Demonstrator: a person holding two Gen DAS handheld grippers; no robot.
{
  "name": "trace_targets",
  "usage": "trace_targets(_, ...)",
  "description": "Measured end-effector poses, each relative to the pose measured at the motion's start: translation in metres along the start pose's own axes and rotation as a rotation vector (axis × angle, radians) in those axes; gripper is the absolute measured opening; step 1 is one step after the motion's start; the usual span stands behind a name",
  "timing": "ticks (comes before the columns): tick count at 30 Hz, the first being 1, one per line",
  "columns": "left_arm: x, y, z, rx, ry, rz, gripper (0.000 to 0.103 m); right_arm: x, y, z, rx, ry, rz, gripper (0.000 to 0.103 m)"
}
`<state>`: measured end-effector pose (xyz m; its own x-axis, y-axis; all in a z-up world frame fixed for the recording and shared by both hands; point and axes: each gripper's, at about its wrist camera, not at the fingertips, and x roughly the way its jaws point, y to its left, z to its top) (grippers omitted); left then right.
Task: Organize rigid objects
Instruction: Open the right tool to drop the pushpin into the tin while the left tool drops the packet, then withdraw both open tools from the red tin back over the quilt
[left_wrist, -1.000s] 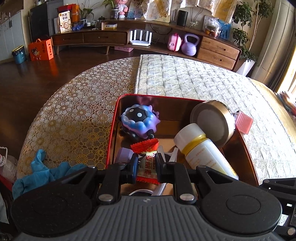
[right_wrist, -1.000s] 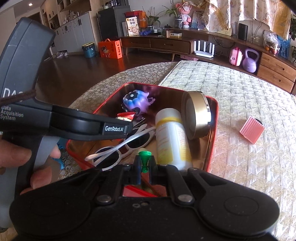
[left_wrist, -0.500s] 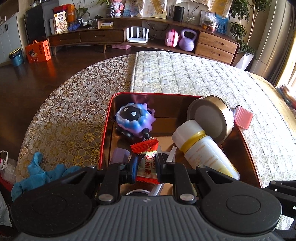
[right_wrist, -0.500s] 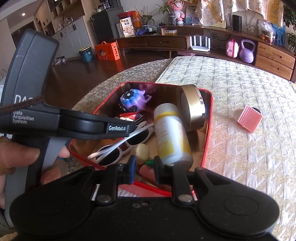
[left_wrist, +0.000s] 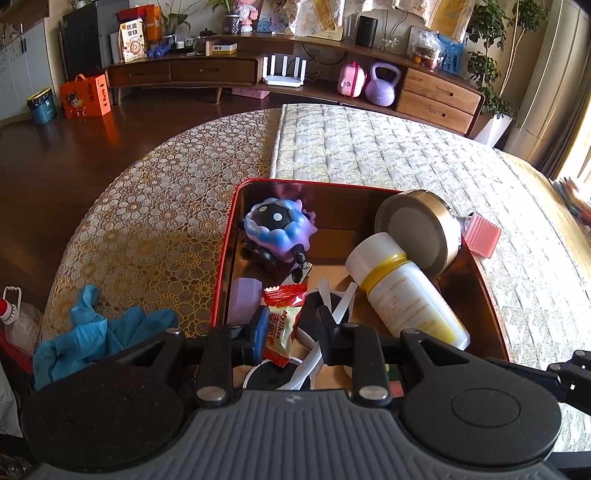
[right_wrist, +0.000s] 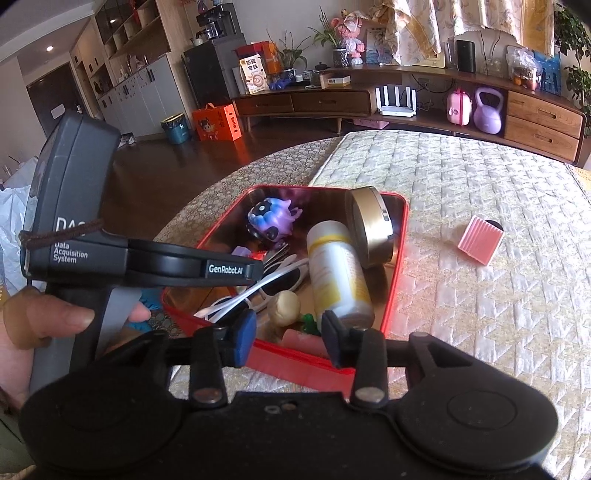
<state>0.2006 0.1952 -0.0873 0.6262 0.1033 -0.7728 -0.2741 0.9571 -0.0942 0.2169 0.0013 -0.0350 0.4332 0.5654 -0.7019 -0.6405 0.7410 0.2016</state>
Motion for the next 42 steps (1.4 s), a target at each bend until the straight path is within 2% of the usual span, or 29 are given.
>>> trace_targets(3,-0.008,-0.002,-0.002,0.001,-0.011,-0.003,0.033,-0.008,0.000,-0.002,-0.001,-0.011,0.002,0.042)
trace_targets(6,-0.019,-0.005,-0.005,0.002,-0.038,-0.006,0.060,-0.019,-0.001,-0.004,-0.009,-0.029,0.003,0.048)
trace_targets(9,-0.032,-0.010,-0.008,0.016,-0.064,-0.004,0.061,-0.028,-0.002,-0.006,-0.015,-0.041,0.005,0.059)
trace_targets(14,-0.049,-0.018,-0.013,0.016,-0.089,-0.015,0.061,-0.046,-0.009,-0.014,-0.020,-0.066,-0.003,0.065)
trace_targets(16,-0.056,-0.024,-0.015,0.025,-0.104,-0.015,0.067,-0.053,-0.013,-0.017,-0.019,-0.074,-0.002,0.067)
trace_targets(18,-0.064,-0.029,-0.018,0.032,-0.122,-0.025,0.070,-0.060,-0.016,-0.021,-0.022,-0.087,-0.014,0.073)
trace_targets(22,-0.076,-0.044,-0.023,0.048,-0.147,-0.039,0.072,-0.071,-0.025,-0.026,-0.017,-0.107,-0.026,0.077)
trace_targets(33,-0.091,-0.086,-0.035,0.091,-0.182,-0.082,0.078,-0.106,-0.065,-0.039,0.057,-0.167,-0.050,0.101)
trace_targets(38,-0.089,-0.105,-0.038,0.094,-0.191,-0.105,0.083,-0.113,-0.086,-0.041,0.084,-0.171,-0.090,0.103)
trace_targets(42,-0.081,-0.119,-0.039,0.104,-0.188,-0.112,0.083,-0.115,-0.105,-0.046,0.109,-0.162,-0.117,0.103)
